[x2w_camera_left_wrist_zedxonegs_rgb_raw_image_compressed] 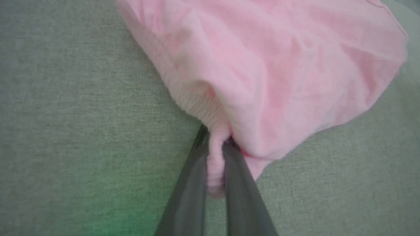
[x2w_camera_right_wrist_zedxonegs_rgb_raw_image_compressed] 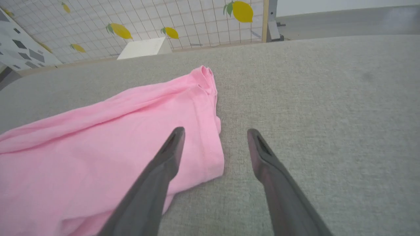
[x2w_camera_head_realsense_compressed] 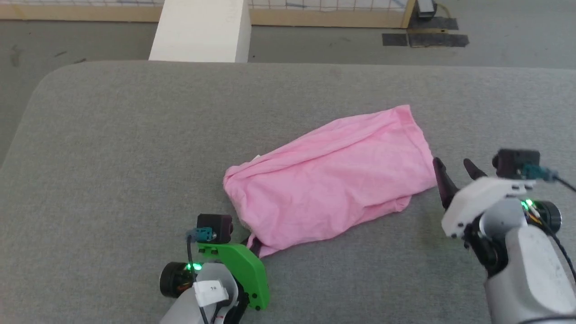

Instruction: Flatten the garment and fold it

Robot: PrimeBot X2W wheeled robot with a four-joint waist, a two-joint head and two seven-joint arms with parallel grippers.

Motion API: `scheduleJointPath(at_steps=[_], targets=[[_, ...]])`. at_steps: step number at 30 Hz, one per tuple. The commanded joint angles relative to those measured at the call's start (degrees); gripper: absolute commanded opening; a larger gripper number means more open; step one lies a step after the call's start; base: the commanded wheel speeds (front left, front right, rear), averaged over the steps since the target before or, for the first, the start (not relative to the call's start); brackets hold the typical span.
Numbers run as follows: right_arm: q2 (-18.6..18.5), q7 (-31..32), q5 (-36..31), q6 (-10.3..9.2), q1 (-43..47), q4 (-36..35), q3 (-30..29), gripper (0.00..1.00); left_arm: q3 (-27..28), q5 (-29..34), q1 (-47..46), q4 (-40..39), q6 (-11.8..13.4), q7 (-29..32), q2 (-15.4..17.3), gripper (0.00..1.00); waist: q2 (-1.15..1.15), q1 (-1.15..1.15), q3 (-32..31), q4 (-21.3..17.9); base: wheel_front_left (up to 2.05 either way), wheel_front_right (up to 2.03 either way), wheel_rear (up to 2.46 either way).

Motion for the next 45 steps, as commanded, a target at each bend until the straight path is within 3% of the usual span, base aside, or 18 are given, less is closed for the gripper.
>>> scheduleJointPath(at_steps=[1,6,11,13,14,15,16,23,35,39,45], targets=[[0.0,1.0,-0.3,-0.09,-2.4,2.1,-0.6,1.0,-0.1,-0.3,-1.0,0.1,-0.4,-0.4,-0.1,0.0,0.0,0.0,1.4,1.4,0.0,0.0,0.0],[0.0,7.2,-1.2,-0.09,-10.3,12.7,-3.1,1.0,-0.5,-0.1,-2.4,-0.2,-0.8,-0.9,-0.4,0.0,0.0,0.0,3.5,2.9,0.0,0.0,0.0],[0.0,13.4,-3.9,-0.09,-15.1,19.0,-2.5,1.0,-0.7,-0.1,-3.4,0.1,-1.0,-1.5,-0.7,0.0,0.0,0.0,4.8,3.7,0.0,0.0,0.0],[0.0,15.9,-5.2,-0.09,-15.9,20.1,-2.4,0.44,-0.8,-0.2,-3.5,0.2,-1.1,-1.7,-0.7,0.0,0.0,0.0,4.9,3.7,0.0,0.0,0.0],[0.0,17.0,-6.3,-0.09,-15.9,20.1,-2.5,0.21,-0.7,-0.3,-3.5,0.3,-1.1,-1.8,-0.7,0.0,0.0,0.0,4.8,3.7,0.0,0.0,0.0],[0.0,17.6,-7.0,-0.09,-15.8,19.8,-2.7,0.06,-0.7,-0.3,-3.4,0.4,-1.1,-2.0,-0.8,0.0,0.0,0.0,4.6,3.6,0.0,0.0,0.0],[0.0,17.8,-7.5,-0.09,-15.4,19.1,-2.8,0.0,-0.7,-0.5,-3.3,0.5,-1.1,-2.0,-0.7,0.0,0.0,0.0,4.3,3.6,0.0,0.0,0.0],[0.0,16.8,-5.7,-0.09,-8.9,8.7,-2.2,0.0,-0.4,-1.3,-1.7,-0.3,-1.3,-1.4,0.9,0.0,0.0,0.0,0.7,1.7,0.0,0.0,0.0],[0.0,28.0,4.8,-0.09,19.9,-26.1,-4.5,0.0,-0.9,-2.5,5.4,-11.1,-0.2,6.3,7.6,0.0,0.0,0.0,-3.6,-2.3,0.0,0.0,0.0],[0.0,28.6,6.0,-0.09,25.3,-28.0,-5.9,0.0,-1.6,-3.2,7.7,-13.5,0.6,9.7,8.9,0.0,0.0,0.0,-3.2,-3.3,0.0,0.0,0.0],[0.0,24.7,6.0,-0.09,26.1,-21.6,-5.2,0.0,-2.6,-4.8,10.7,-14.9,1.7,13.9,9.6,0.0,0.0,0.0,-2.6,-4.1,0.0,0.0,0.0]])
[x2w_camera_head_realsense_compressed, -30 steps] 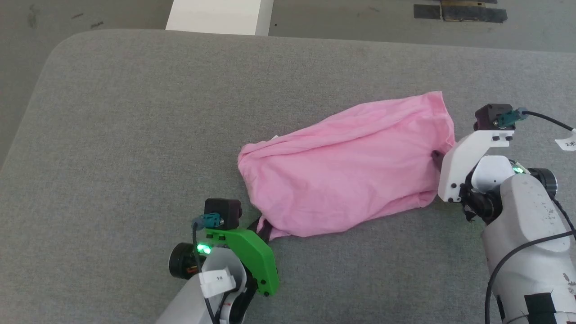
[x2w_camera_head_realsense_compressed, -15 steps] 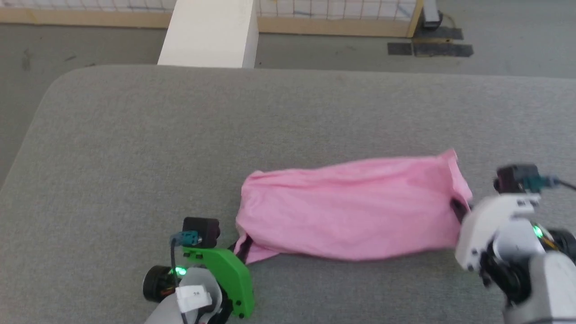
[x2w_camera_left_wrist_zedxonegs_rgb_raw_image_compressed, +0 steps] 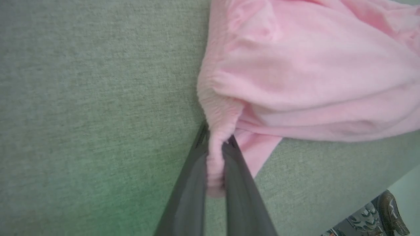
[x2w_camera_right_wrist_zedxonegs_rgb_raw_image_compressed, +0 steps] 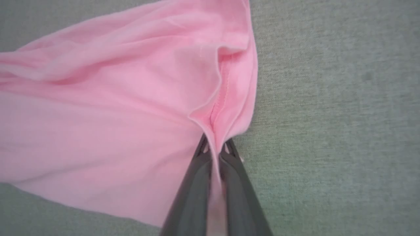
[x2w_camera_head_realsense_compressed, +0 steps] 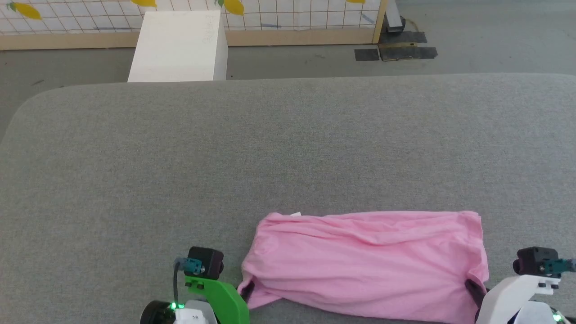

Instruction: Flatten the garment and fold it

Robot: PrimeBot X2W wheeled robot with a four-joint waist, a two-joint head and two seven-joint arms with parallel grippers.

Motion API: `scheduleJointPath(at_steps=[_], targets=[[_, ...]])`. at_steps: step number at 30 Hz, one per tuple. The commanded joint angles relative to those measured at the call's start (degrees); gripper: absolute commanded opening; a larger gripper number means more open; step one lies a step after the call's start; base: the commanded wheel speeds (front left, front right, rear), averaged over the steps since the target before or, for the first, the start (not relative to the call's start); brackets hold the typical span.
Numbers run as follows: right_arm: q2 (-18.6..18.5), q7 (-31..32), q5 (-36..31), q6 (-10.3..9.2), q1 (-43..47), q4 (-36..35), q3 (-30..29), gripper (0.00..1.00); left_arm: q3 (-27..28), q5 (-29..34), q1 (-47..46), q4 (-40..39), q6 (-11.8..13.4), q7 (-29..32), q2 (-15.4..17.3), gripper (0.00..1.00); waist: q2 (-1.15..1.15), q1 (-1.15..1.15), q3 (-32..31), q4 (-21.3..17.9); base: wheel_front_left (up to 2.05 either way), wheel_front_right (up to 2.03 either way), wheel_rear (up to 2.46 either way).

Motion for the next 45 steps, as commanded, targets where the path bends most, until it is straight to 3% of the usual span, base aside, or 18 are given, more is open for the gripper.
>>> scheduleJointPath(at_steps=[1,2,3,4,5,12,20,28,34,35,36,37,38,45], targets=[[-0.1,-1.6,-0.1,-0.09,-0.3,1.6,0.0,0.0,0.0,-1.1,1.4,-0.3,0.6,0.8,0.6,0.0,0.0,0.0,0.1,-0.1,0.0,0.0,0.0],[-0.1,-2.4,0.2,-0.09,-0.4,3.0,0.1,0.0,-0.1,-1.5,2.0,-0.5,0.9,1.5,0.6,0.0,0.0,0.0,0.0,-0.1,0.0,0.0,0.0],[-0.1,-3.0,0.3,-0.09,-0.5,3.9,0.3,0.33,-0.1,-1.9,2.5,-0.7,1.1,2.1,0.6,0.03,0.0,0.0,-0.1,-0.1,0.0,0.0,0.0],[-0.1,-4.4,0.3,-0.09,-0.6,4.5,0.4,0.95,0.0,-2.2,3.0,-1.0,1.4,2.4,0.6,0.51,0.0,0.0,-0.4,0.0,0.0,0.0,0.0],[-0.1,-5.5,0.7,-0.09,-0.6,5.0,0.2,1.0,0.1,-2.4,3.4,-1.3,1.6,2.4,0.7,1.0,0.0,0.0,-0.6,0.1,0.0,0.0,0.0],[-0.1,-15.5,0.3,-0.09,-0.4,5.4,-1.8,1.0,2.4,-5.1,7.2,-4.9,1.3,-1.4,0.4,1.0,0.0,0.0,-2.3,0.4,0.0,0.0,0.0],[-0.1,-21.1,-1.3,-0.09,-2.2,8.1,-1.8,1.0,7.5,-0.7,6.2,-5.1,0.3,-18.0,0.3,1.0,0.0,0.0,-3.2,0.8,0.0,0.0,0.0],[-0.1,-18.0,-1.4,-0.09,-6.1,14.6,-2.7,1.0,10.5,6.6,-0.7,2.3,-0.3,-36.9,-1.6,1.0,0.0,0.0,-3.5,2.0,0.0,0.0,0.0],[-0.1,-11.0,-1.7,-0.09,-8.1,18.5,-3.3,1.0,13.0,10.3,-4.6,5.8,-1.9,-39.0,-3.8,1.0,0.0,0.0,-3.7,2.5,0.0,0.0,0.0],[-0.1,-9.5,-1.3,-0.09,-8.3,19.0,-3.2,0.84,14.0,11.0,-5.0,5.5,-2.3,-39.0,-4.4,1.0,0.0,0.0,-3.8,2.5,0.0,0.0,0.0],[-0.1,-8.4,-1.1,-0.09,-8.4,19.3,-3.0,0.34,14.8,11.8,-5.2,5.3,-2.5,-39.0,-4.7,1.0,0.0,0.0,-3.8,2.5,0.0,0.0,0.0],[-0.1,-7.3,-0.9,-0.09,-8.4,19.3,-2.6,0.12,15.7,12.5,-5.2,4.9,-2.9,-39.0,-5.3,1.0,0.0,0.0,-3.9,2.6,0.0,0.0,0.0],[-0.1,-7.0,-0.7,-0.09,-8.4,19.0,-2.5,0.0,16.4,13.1,-5.1,4.8,-3.3,-39.0,-5.8,1.0,0.0,0.0,-3.9,2.6,0.0,0.0,0.0],[-0.1,-9.0,-1.5,-0.09,-8.3,14.4,-4.6,0.0,21.3,16.2,-4.7,4.6,-6.4,-39.0,-8.9,1.0,0.0,0.0,-4.3,2.6,0.0,0.0,0.0]])
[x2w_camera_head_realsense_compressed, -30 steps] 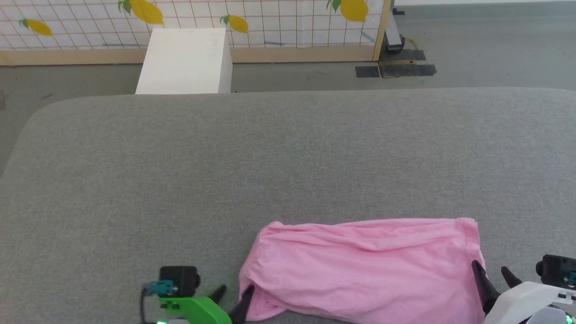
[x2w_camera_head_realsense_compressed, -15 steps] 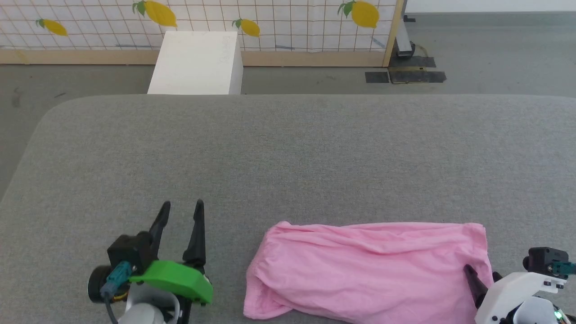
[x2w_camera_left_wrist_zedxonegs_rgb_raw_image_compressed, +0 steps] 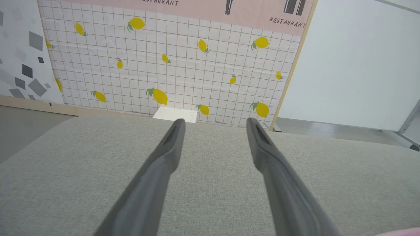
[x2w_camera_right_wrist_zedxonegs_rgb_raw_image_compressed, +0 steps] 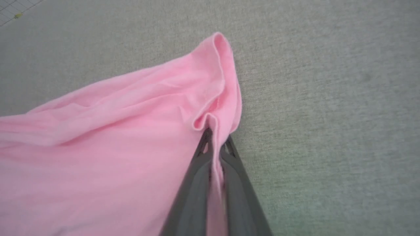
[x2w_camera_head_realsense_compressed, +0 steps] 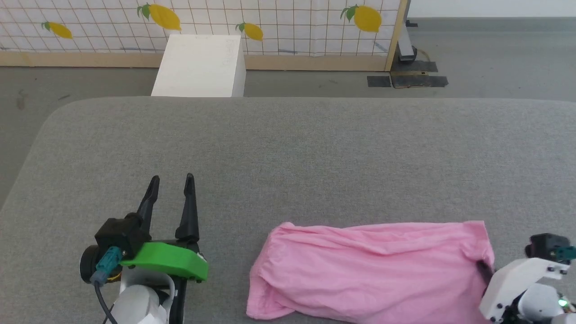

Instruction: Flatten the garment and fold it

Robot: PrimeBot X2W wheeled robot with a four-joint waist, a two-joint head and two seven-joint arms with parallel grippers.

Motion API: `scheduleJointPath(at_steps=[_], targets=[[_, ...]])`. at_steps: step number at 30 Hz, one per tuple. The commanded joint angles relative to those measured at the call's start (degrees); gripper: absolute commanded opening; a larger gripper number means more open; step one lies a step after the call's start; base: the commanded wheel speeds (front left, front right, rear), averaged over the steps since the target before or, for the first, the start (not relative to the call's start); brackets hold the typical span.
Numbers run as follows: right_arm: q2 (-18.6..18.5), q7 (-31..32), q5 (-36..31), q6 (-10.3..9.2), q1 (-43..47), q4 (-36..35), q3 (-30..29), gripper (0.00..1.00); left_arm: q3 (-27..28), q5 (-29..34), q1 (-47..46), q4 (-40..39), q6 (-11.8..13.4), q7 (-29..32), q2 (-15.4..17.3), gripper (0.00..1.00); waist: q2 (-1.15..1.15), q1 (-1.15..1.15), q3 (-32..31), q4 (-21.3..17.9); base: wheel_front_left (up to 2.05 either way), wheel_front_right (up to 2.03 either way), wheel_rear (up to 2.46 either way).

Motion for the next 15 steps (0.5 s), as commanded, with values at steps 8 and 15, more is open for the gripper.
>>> scheduleJointPath(at_steps=[8,15], targets=[[-0.1,-0.8,-7.4,-0.09,2.3,-7.8,-5.5,0.0,3.2,2.0,0.9,1.8,-2.6,-0.3,-2.1,1.0,0.0,0.0,-0.6,0.2,0.0,0.0,0.0],[-0.1,5.1,-5.5,-0.09,5.8,-20.6,3.9,0.0,4.7,2.9,2.2,1.9,-3.6,-0.3,-3.0,1.0,0.0,0.0,-0.8,0.6,0.0,0.0,0.0]])
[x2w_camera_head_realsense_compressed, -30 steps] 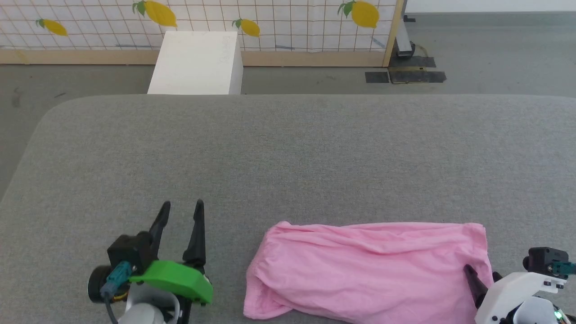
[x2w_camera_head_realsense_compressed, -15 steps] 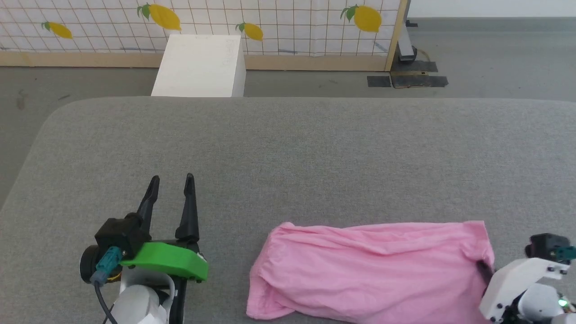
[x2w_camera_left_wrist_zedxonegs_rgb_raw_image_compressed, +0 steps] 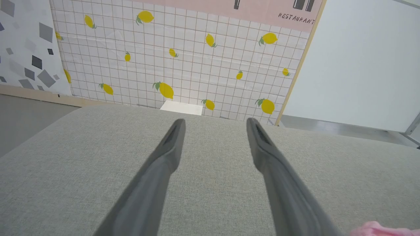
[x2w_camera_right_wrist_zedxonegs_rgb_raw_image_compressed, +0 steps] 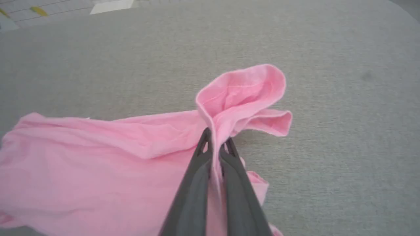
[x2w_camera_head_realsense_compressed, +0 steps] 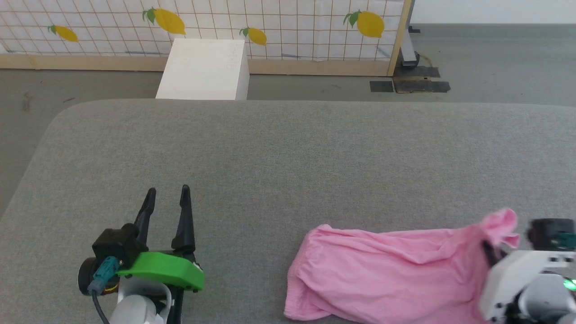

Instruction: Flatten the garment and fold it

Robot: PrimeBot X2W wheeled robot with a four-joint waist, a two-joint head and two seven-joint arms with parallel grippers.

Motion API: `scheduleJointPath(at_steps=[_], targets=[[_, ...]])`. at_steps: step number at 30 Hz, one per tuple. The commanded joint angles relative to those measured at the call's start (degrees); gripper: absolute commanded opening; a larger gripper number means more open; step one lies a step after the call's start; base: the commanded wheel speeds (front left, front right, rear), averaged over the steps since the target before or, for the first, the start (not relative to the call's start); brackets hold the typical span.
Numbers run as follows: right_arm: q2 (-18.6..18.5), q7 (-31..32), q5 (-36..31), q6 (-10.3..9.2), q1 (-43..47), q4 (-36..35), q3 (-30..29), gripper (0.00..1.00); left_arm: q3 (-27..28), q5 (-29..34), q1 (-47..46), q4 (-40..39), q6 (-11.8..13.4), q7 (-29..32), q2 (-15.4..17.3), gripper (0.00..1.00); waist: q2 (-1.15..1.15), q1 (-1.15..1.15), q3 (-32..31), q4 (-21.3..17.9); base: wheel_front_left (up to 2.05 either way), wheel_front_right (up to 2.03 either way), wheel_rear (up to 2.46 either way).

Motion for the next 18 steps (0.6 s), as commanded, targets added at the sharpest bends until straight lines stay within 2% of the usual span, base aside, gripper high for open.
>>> scheduleJointPath(at_steps=[1,5,8,13,18], targets=[[0.1,1.6,0.7,-0.09,1.0,-3.1,3.1,0.0,0.4,0.3,0.6,0.1,-0.4,-0.3,-0.4,1.0,0.0,0.0,0.0,0.1,0.0,0.0,0.0],[0.1,5.7,0.6,-0.09,1.7,-10.3,13.1,0.0,0.9,0.6,0.5,0.4,-0.8,-0.3,-0.8,1.0,0.0,0.0,0.3,0.6,0.0,0.0,0.0],[0.1,7.2,-0.2,-0.09,0.1,-11.3,20.5,0.0,1.0,0.8,0.3,0.7,-1.2,-0.3,-1.0,1.0,0.0,0.0,0.8,0.9,0.0,0.0,0.0],[0.1,7.9,-1.0,-0.09,-4.9,-5.7,31.3,0.0,0.7,1.1,-0.5,1.3,-1.8,-0.3,-1.6,1.0,0.0,0.0,1.9,2.0,0.0,0.0,0.0],[0.1,7.2,0.6,-0.09,-9.6,3.2,37.9,0.0,0.5,1.3,-1.4,1.7,-2.2,-0.3,-2.1,1.0,0.0,0.0,3.1,3.2,0.0,0.0,0.0]])
